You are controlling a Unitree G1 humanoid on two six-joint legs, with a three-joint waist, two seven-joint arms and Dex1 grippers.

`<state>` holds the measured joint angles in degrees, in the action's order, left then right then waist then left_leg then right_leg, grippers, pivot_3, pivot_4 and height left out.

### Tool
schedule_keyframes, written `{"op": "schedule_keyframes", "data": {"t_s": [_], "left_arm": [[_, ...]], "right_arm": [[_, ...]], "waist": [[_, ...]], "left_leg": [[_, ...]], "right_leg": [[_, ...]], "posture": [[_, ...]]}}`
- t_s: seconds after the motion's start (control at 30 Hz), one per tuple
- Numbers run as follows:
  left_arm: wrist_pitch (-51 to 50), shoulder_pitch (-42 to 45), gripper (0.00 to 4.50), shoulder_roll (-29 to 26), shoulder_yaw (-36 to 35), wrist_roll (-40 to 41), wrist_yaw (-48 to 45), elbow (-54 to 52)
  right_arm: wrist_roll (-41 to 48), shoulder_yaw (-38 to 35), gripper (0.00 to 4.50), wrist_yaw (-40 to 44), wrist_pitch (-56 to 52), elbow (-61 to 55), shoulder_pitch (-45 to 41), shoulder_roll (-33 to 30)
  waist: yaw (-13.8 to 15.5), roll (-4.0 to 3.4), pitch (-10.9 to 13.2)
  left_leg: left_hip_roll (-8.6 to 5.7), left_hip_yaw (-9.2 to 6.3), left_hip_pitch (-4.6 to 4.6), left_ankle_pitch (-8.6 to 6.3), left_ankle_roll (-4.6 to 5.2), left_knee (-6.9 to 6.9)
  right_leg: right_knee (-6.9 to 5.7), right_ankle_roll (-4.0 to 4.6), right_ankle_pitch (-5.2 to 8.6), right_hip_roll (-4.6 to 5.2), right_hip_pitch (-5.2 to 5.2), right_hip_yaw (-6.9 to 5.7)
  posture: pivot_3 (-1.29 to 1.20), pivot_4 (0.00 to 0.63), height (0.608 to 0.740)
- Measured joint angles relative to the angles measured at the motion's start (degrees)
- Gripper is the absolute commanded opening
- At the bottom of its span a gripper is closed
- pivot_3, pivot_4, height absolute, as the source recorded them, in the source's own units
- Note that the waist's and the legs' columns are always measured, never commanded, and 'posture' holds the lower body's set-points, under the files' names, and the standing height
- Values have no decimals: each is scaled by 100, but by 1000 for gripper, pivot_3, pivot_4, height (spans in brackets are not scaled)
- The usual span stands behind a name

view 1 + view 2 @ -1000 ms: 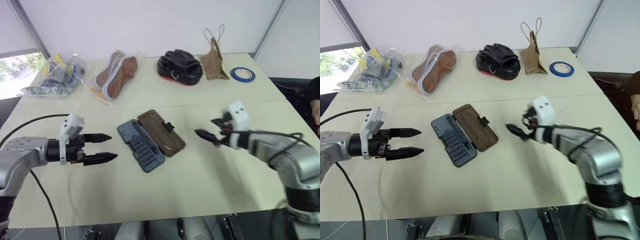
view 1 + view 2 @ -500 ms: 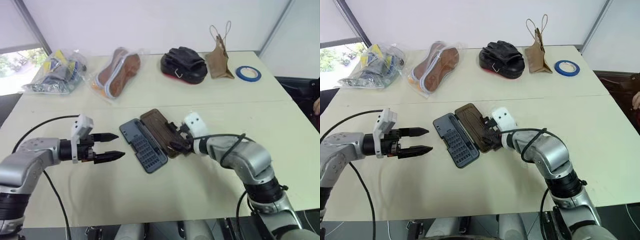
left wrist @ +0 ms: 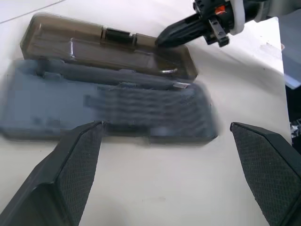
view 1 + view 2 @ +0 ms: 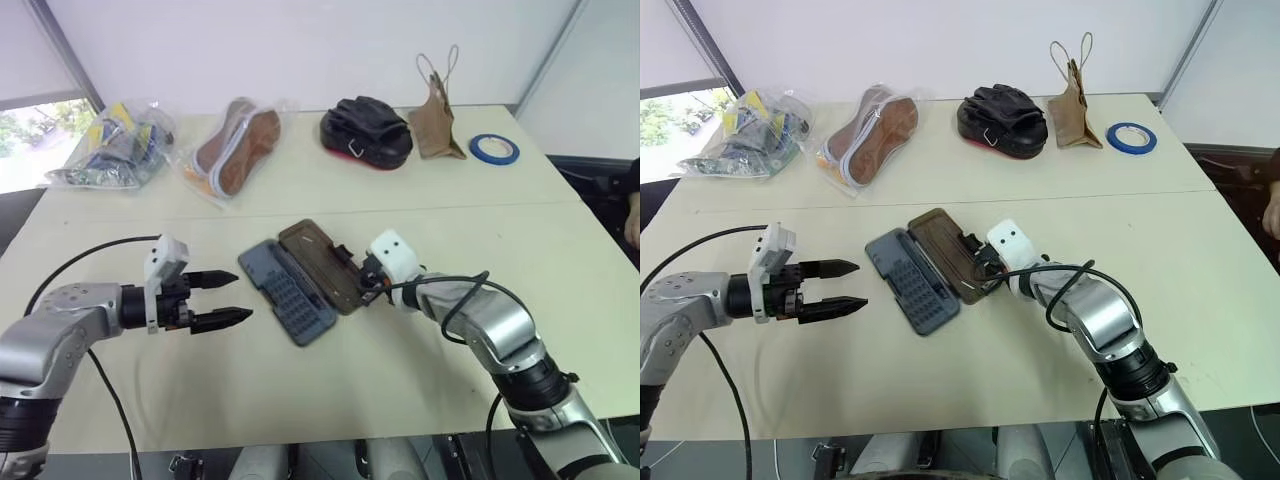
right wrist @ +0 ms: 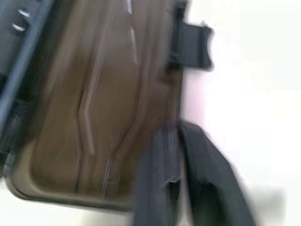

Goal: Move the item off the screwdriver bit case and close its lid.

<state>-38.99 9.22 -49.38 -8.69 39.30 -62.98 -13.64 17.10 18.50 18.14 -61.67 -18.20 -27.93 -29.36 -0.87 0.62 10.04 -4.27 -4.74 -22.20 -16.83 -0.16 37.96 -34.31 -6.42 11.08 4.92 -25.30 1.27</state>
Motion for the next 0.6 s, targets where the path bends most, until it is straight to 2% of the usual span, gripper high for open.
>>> {"op": "schedule_keyframes", "data": {"t_s": [0.13, 0.27, 0.43, 0.6], "left_arm": [[34, 4, 4500, 39, 0, -7, 71, 0], [53, -1, 4500, 59, 0, -8, 98, 0], [64, -11, 4500, 52, 1, -24, 67, 1], [75, -3, 4500, 52, 2, -56, 41, 0]], "right_arm": [[-262, 165, 23, 270, 349, 123, -25, -162], [-532, 388, 23, 804, 1244, 417, -32, -726], [-1495, 646, 23, 1672, 4134, 1431, -25, -1740], [-1750, 468, 23, 2264, 5719, 2112, -29, -1848]], "waist": [[-4, 1, -2], [51, 0, -2], [162, -3, 0], [111, -3, 0]], "left_leg": [[2, 0, 9, 0, 0, 0], [-4, -4, 17, 0, 0, 5], [-13, -1, 16, -2, 4, 13], [-5, -1, 16, -2, 4, 11]], "right_leg": [[-1, 0, 0, -2, 8, 0], [8, 0, 0, 4, 29, -7], [15, -2, 1, 10, 36, -10], [14, -2, 0, 5, 34, -9]], "posture": [[0, 150, 740], [0, 150, 740], [0, 150, 740], [0, 150, 740]]}}
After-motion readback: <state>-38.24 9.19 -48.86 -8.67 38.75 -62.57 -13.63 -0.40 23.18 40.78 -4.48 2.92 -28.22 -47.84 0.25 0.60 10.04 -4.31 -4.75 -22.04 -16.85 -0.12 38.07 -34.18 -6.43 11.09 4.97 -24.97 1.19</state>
